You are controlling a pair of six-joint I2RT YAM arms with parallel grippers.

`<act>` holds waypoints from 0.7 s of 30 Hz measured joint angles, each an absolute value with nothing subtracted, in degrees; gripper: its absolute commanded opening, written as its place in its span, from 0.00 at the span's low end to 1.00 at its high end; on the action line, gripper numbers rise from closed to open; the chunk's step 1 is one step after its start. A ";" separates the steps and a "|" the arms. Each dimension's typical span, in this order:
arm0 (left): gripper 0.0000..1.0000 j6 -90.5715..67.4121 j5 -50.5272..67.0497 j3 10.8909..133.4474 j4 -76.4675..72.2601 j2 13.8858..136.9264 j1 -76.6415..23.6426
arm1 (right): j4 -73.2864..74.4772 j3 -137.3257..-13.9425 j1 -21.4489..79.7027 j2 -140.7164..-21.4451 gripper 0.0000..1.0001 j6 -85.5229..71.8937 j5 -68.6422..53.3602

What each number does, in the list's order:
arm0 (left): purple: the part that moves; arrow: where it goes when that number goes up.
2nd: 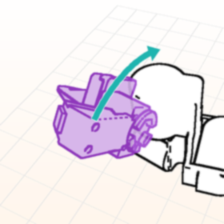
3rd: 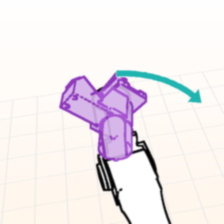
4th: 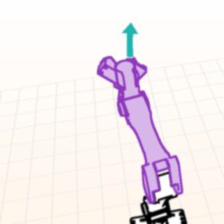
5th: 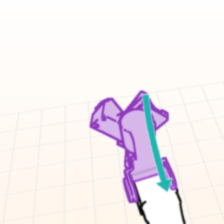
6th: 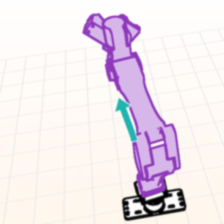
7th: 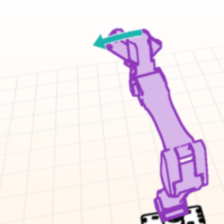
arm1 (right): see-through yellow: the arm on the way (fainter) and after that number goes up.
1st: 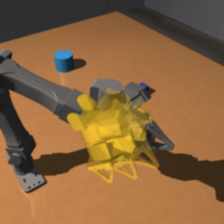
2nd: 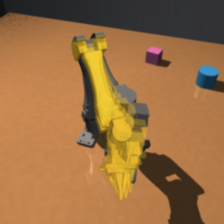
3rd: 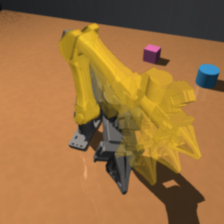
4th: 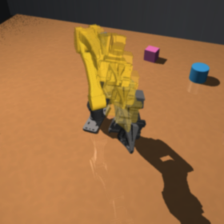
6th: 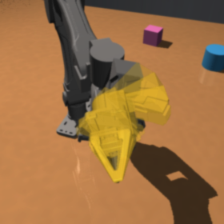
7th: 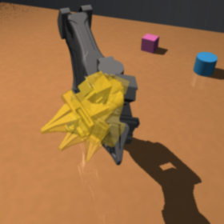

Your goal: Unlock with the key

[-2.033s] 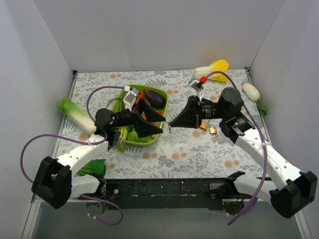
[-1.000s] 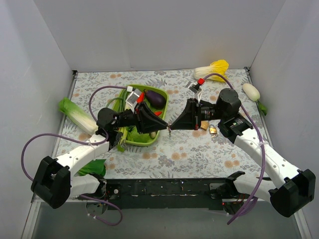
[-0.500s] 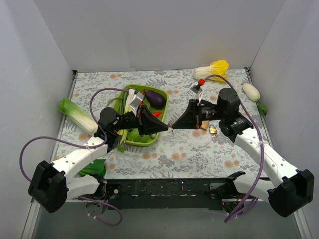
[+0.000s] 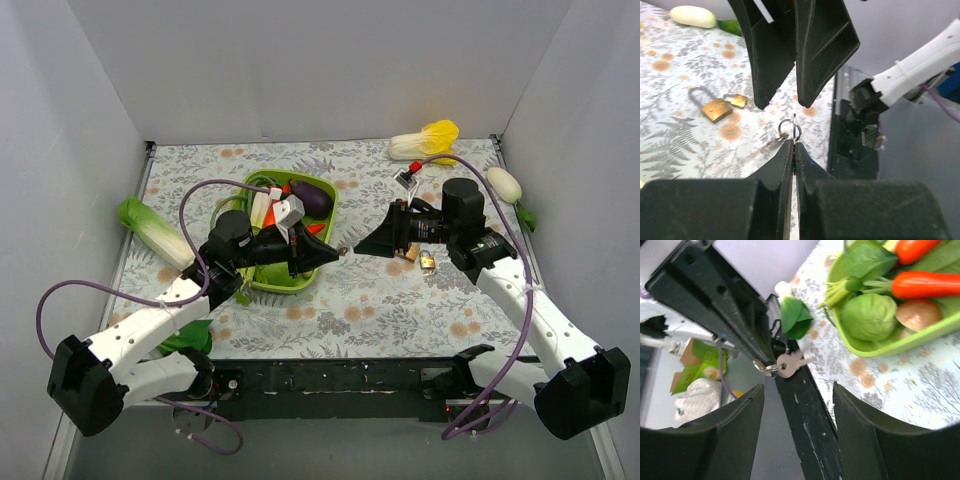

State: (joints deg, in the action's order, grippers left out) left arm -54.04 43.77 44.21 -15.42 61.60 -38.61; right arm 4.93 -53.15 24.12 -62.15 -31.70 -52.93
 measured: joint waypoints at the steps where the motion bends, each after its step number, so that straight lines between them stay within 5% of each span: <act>1: 0.00 -52.14 41.89 44.31 -14.04 61.21 -39.24 | 6.33 -53.15 23.92 -61.84 0.65 -31.11 -51.37; 21: 0.00 -15.35 -13.06 44.38 -8.27 66.96 -68.03 | 8.91 -42.74 23.73 -54.13 0.60 -48.64 -37.21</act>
